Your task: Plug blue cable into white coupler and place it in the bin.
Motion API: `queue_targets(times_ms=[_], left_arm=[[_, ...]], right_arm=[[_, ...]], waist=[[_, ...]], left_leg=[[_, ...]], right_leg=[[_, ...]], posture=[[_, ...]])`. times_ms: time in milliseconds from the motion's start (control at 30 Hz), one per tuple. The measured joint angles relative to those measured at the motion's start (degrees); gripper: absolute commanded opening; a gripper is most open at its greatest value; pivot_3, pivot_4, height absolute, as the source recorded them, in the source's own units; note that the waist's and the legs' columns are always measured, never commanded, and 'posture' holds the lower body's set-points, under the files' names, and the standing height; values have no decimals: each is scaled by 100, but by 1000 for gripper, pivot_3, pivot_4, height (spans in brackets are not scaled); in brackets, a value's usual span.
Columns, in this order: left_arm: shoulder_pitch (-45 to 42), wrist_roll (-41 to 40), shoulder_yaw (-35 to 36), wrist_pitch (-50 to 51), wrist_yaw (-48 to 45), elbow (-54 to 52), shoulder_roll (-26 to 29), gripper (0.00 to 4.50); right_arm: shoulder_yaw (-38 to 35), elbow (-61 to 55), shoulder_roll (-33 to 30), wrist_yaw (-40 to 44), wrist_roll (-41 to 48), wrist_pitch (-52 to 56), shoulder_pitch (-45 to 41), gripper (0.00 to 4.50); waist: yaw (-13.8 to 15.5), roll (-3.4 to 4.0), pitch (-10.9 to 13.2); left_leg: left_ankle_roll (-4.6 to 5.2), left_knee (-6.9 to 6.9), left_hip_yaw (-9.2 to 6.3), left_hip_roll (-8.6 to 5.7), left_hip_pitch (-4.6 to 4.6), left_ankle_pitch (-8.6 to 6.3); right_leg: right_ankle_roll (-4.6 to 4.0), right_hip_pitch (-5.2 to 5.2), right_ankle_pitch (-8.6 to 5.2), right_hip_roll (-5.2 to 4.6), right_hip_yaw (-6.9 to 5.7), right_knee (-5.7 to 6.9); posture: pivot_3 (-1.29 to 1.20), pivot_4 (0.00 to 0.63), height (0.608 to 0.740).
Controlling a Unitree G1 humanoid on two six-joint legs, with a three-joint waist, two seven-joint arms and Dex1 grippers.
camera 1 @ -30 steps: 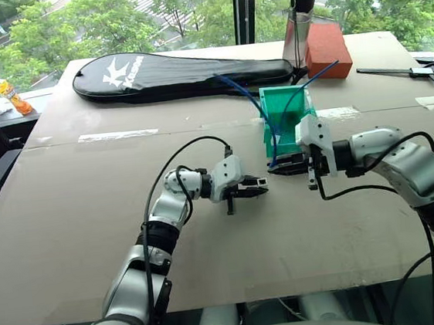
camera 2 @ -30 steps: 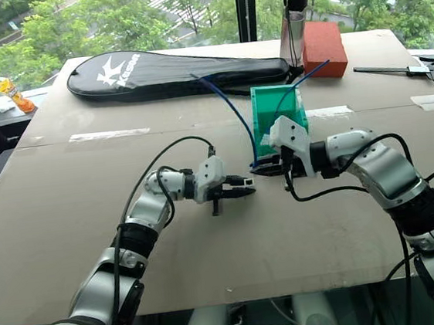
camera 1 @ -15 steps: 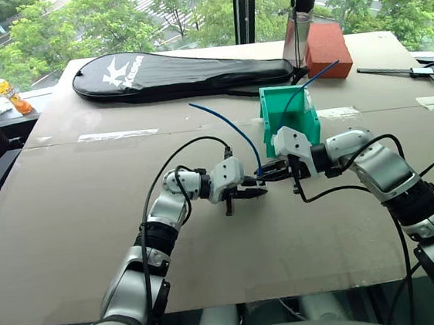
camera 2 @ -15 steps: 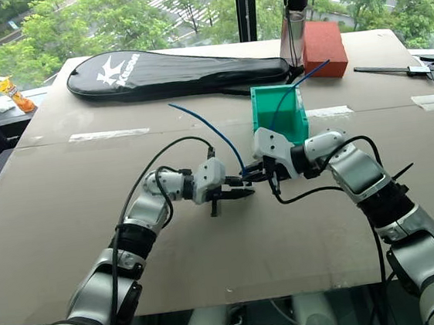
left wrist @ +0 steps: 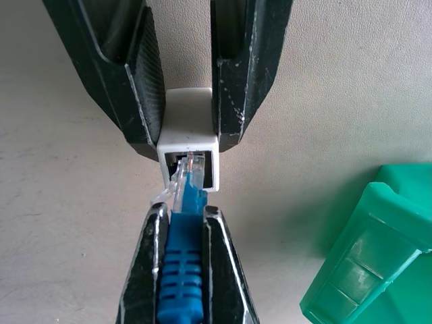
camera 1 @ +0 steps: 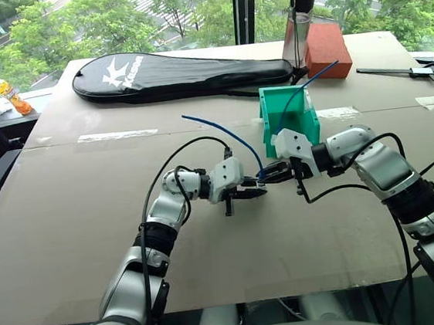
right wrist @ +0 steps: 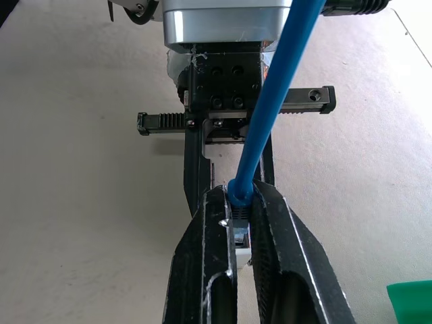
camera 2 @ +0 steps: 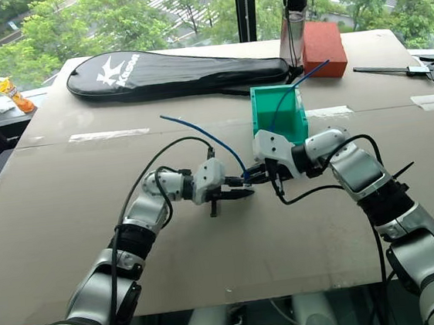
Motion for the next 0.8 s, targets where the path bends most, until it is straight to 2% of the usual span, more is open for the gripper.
queue_targets(times_ms=[533, 800], left_arm=[[2, 6, -22, 1, 24, 0, -10, 341], [44, -1, -17, 73, 52, -7, -4, 341]], right_arm=[[37, 451, 148, 234, -221, -282, -82, 0], [0, 502, 216, 37, -318, -698, 226, 0]], waist=[[-1, 1, -1], [-3, 0, -19]], left_leg=[[0, 1, 1, -1, 5, 0], [0, 1, 1, 0, 25, 0]], right_leg=[[0, 3, 0, 0, 0, 2], [-1, 18, 0, 0, 0, 2]], posture=[[0, 150, 740], [0, 150, 740]])
